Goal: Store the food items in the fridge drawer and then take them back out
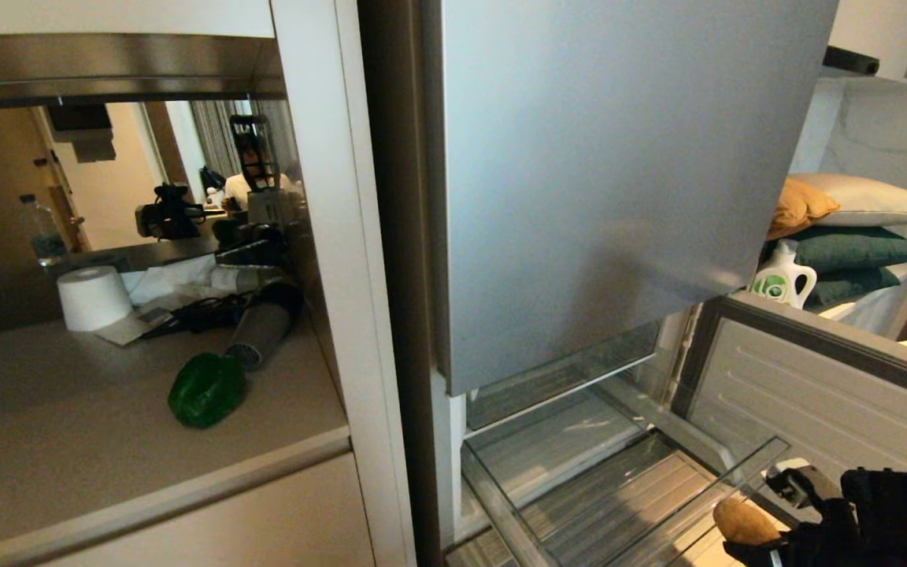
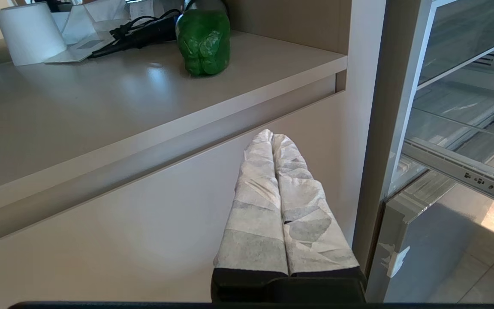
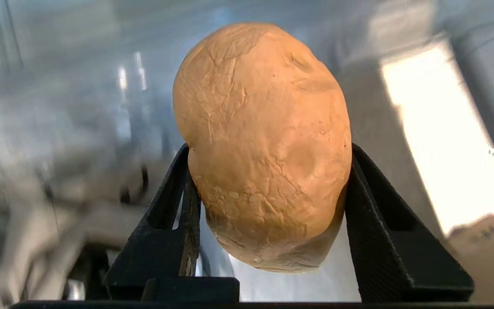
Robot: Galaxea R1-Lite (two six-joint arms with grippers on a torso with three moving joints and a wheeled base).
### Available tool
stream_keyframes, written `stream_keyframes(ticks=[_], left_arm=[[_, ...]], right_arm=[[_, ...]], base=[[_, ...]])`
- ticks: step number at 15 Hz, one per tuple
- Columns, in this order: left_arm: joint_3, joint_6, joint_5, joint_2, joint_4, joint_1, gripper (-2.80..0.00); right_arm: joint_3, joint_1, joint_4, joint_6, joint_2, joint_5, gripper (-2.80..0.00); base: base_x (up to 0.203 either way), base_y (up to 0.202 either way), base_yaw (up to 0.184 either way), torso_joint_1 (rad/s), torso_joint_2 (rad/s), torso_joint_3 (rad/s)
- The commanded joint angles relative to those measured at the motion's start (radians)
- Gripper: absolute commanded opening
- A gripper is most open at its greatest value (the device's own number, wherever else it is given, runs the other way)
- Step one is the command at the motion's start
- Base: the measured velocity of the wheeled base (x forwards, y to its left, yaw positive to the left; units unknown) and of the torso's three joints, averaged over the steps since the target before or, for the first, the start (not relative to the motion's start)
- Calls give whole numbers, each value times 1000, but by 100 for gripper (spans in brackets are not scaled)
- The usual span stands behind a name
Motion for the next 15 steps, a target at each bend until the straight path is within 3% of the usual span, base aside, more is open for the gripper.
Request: stream_keyframes(ticks=[1, 5, 8, 15], left_arm=[[11, 2, 0, 0, 0, 1, -280], [11, 1, 0, 0, 0, 0, -280], [11, 2, 0, 0, 0, 0, -280], [11, 1, 0, 0, 0, 1, -280]], right_arm=[[3, -1, -80, 22, -71, -4, -280], [-22, -36, -152, 0, -222, -9, -280], [-38, -52, -163, -80, -297, -9, -280], [-33, -78, -163, -82, -327, -8, -280]], base=[[0, 0, 0, 0, 0, 0], [0, 0, 0, 0, 0, 0], [0, 0, 0, 0, 0, 0], [0, 0, 0, 0, 0, 0]])
